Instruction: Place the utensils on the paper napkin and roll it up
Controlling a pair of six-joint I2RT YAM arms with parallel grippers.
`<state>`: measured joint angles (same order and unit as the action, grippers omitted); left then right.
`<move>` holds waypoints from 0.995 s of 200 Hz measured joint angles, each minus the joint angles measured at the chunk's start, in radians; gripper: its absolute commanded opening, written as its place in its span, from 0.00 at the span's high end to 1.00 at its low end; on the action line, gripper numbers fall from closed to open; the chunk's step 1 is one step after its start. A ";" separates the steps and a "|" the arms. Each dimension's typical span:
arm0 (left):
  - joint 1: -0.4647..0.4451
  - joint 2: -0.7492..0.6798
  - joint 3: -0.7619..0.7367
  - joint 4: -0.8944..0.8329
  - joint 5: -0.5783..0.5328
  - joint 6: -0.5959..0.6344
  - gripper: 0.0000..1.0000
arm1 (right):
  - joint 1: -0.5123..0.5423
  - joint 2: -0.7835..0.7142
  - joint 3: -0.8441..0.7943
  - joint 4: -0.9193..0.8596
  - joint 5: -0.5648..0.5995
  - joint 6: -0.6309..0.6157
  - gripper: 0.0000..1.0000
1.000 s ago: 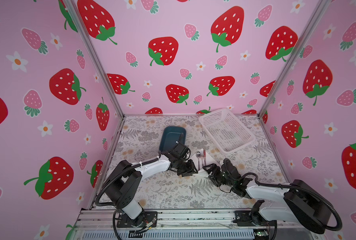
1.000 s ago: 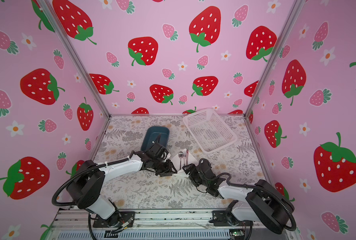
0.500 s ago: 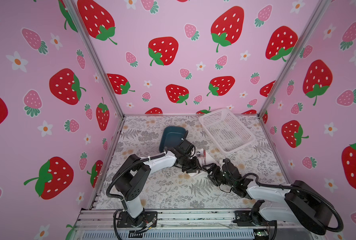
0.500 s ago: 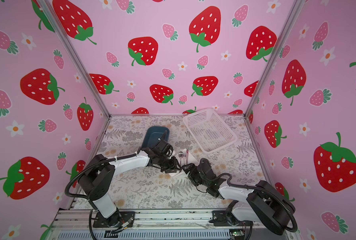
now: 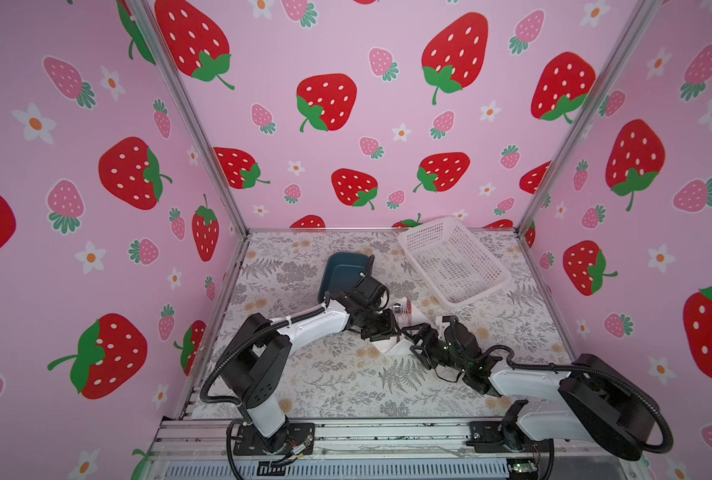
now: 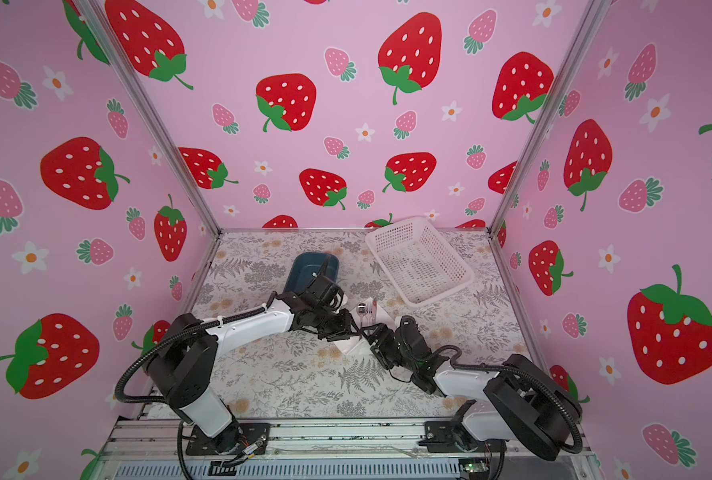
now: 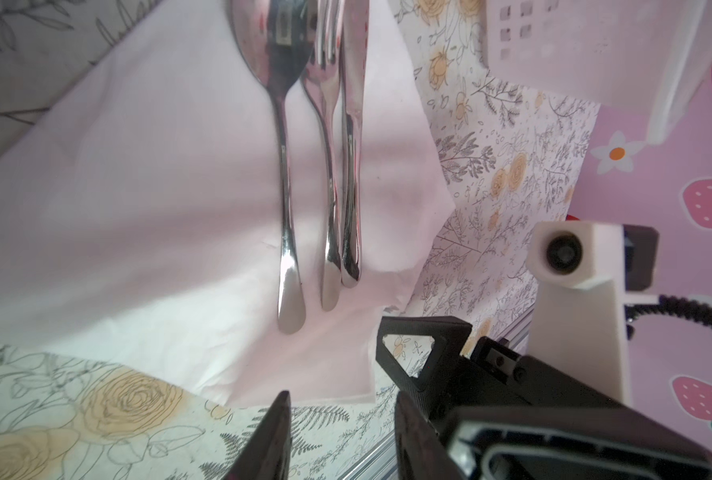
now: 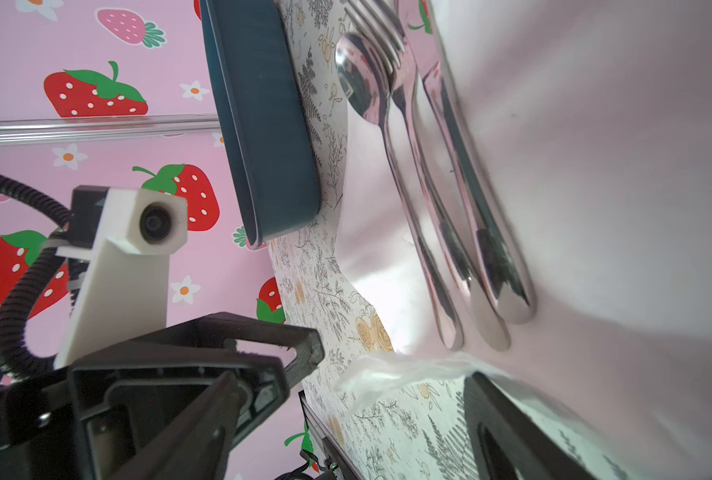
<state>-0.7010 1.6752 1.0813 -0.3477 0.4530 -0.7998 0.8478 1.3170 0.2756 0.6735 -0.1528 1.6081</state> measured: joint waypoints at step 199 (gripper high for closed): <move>-0.083 -0.033 -0.203 0.270 -0.040 0.528 0.46 | -0.002 -0.002 -0.008 0.000 0.013 0.026 0.14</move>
<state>-0.7837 1.6421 0.8787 -0.0776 0.4133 -0.2722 0.8459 1.3151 0.2680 0.6735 -0.1394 1.6344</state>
